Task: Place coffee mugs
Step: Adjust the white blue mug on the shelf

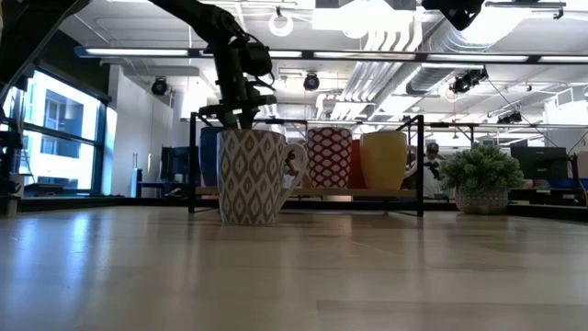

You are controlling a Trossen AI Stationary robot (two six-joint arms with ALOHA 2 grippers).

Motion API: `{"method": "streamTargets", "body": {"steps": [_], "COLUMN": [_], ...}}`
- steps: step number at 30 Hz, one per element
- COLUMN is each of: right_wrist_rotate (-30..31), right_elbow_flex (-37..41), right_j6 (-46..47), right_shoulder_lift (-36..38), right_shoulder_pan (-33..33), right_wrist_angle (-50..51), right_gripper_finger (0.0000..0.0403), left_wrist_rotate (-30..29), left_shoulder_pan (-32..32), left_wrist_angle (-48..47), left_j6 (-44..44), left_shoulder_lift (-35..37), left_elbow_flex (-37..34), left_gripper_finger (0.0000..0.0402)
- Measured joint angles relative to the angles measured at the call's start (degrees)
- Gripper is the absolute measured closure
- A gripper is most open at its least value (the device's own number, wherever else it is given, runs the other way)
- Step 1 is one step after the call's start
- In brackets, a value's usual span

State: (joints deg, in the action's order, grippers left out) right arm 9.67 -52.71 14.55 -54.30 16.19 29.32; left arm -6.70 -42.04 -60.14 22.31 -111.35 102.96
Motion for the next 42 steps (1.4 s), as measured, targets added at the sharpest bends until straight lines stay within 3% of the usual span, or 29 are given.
{"method": "streamTargets", "body": {"steps": [17,22,27,32,35,42], "right_wrist_rotate": [0.3,4.5,11.3,9.2,8.1,3.8], "right_elbow_flex": [0.0,0.0,0.0,-0.5,-2.3,-5.6], "right_j6": [1.1,1.1,1.0,-2.3,-5.7,-5.5], "right_shoulder_lift": [0.0,-0.3,-3.9,-9.6,-11.8,-11.9], "right_shoulder_pan": [0.0,0.0,-2.1,-7.4,-10.7,-15.2], "right_wrist_angle": [0.0,0.2,1.6,-5.3,-7.7,-6.8], "right_gripper_finger": [0.0298,0.0298,0.0298,0.0298,0.0298,0.0298], "left_wrist_rotate": [-3.0,-2.9,-2.5,-0.6,-0.7,-1.1], "left_shoulder_pan": [0.0,0.1,1.6,6.2,8.6,11.2], "left_wrist_angle": [5.6,7.7,6.8,6.1,6.0,6.8], "left_j6": [-5.9,-8.6,-16.9,-25.7,-25.7,-25.6], "left_shoulder_lift": [0.1,1.4,5.8,12.7,14.5,9.3], "left_elbow_flex": [0.0,0.3,1.0,1.1,1.0,1.0], "left_gripper_finger": [0.0286,0.0286,0.0286,0.0286,0.0286,0.0286]}}
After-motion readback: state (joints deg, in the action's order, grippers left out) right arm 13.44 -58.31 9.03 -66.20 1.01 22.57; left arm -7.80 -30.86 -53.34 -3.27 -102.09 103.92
